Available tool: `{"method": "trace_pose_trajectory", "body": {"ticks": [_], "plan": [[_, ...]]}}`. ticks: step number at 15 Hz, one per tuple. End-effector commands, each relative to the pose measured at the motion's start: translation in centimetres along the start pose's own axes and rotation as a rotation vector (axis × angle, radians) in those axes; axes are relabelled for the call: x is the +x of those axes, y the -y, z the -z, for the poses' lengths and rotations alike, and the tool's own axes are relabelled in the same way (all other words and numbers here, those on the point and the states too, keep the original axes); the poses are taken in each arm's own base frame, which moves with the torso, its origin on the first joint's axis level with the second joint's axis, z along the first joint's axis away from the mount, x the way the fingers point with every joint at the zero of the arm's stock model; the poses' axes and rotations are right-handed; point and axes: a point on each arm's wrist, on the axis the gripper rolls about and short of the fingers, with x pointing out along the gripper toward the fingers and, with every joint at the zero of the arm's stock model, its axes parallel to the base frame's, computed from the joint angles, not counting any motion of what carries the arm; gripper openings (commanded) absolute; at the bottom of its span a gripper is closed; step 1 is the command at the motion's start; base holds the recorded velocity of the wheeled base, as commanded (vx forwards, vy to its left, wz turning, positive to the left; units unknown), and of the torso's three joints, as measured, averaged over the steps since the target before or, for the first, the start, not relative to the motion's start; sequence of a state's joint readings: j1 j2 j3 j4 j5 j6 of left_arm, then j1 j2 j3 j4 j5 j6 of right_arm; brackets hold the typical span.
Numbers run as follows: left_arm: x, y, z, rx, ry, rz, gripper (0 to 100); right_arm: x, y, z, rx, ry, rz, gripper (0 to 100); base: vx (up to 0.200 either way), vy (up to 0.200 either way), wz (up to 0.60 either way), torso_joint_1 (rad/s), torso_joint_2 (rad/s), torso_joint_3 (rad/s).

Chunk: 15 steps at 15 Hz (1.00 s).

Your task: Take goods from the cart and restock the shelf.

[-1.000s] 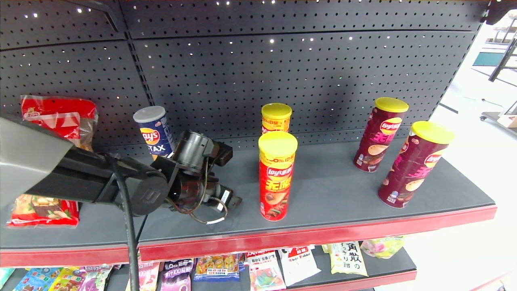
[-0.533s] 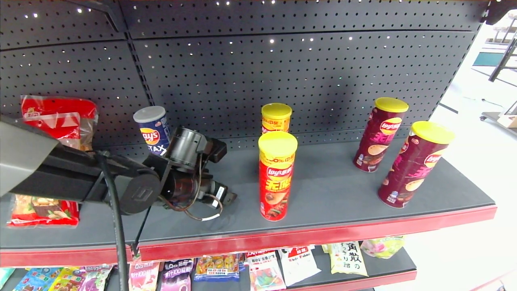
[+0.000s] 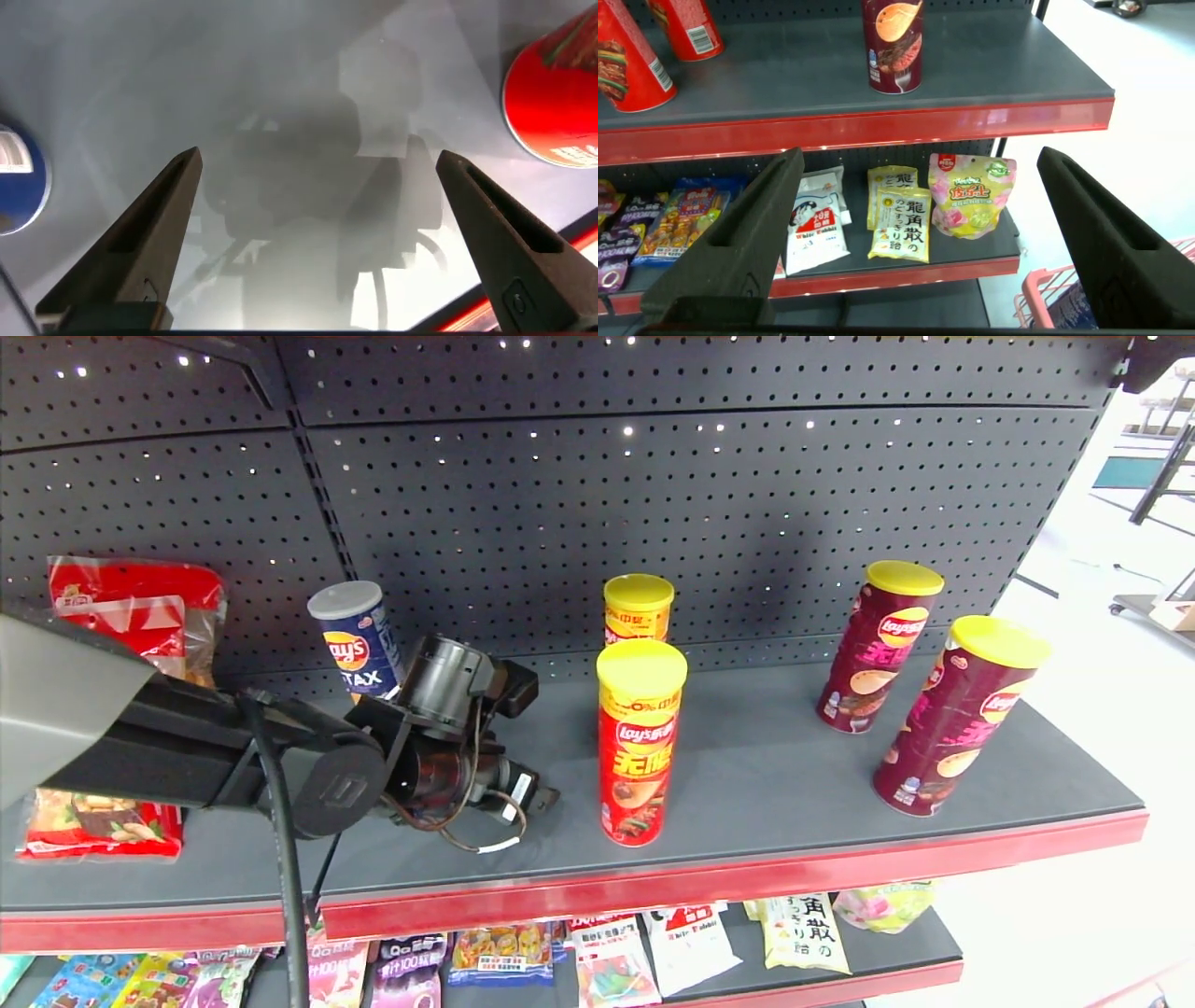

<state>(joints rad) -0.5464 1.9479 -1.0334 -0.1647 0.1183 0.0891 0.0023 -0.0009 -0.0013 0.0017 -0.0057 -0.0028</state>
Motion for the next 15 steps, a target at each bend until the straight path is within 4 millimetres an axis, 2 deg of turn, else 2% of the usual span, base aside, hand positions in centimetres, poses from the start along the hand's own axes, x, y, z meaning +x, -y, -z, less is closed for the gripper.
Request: {"method": "trace_pose_trajectory", "body": {"ticks": [1,4,5,6,7,8,9,11,12,13,14,15], "plan": [[-1.9,-0.4,-0.2,-0.008,0.032,-0.016,100,0.0,0.0,0.0,0.0,0.0,0.0,100,0.0,0.0,0.0,0.0,0.0,0.0],[-9.8,-2.9,0.9,-0.058,0.148,-0.12,100,0.0,0.0,0.0,0.0,0.0,0.0,100,0.0,0.0,0.0,0.0,0.0,0.0],[-15.4,-4.3,3.3,-0.092,0.226,-0.18,100,0.0,0.0,0.0,0.0,-0.002,0.0,100,0.0,0.0,0.0,0.0,0.0,0.0],[-17.2,-4.7,4.5,-0.102,0.244,-0.205,100,0.0,0.0,0.0,0.0,0.0,0.0,100,0.0,0.0,0.0,0.0,0.0,0.0],[-22.8,-5.2,9.3,-0.146,0.286,-0.304,100,0.0,0.0,0.0,0.0,0.0,0.0,100,0.0,0.0,0.0,0.0,0.0,0.0],[-24.4,-5.0,11.3,-0.167,0.289,-0.338,100,0.0,0.0,0.0,0.0,0.0,0.0,100,0.0,0.0,0.0,0.0,0.0,0.0],[-27.4,-3.8,15.3,-0.215,0.299,-0.384,100,0.0,0.0,0.0,0.0,0.0,0.0,100,0.0,0.0,0.0,0.0,0.0,0.0],[-30.3,-1.5,20.5,-0.273,0.275,-0.417,100,0.0,0.0,0.0,0.0,0.0,0.0,100,0.0,0.0,0.0,0.0,0.0,0.0],[-30.8,-0.8,21.9,-0.291,0.282,-0.432,100,0.0,0.0,0.0,0.0,0.0,0.0,100,0.0,0.0,0.0,0.0,0.0,0.0],[-30.8,-0.5,22.4,-0.31,0.291,-0.447,100,0.0,0.0,0.0,0.0,0.0,0.0,100,0.0,0.0,0.0,0.0,0.0,0.0],[-29.9,-0.3,23.2,-0.426,0.385,-0.448,100,0.0,0.0,0.0,0.0,0.0,0.0,100,0.0,0.0,0.0,0.0,0.0,0.0],[-29.6,-0.2,23.4,-0.445,0.425,-0.456,100,0.0,0.0,0.0,0.0,-0.002,0.0,100,0.0,0.0,0.0,0.0,0.0,0.0]]}}
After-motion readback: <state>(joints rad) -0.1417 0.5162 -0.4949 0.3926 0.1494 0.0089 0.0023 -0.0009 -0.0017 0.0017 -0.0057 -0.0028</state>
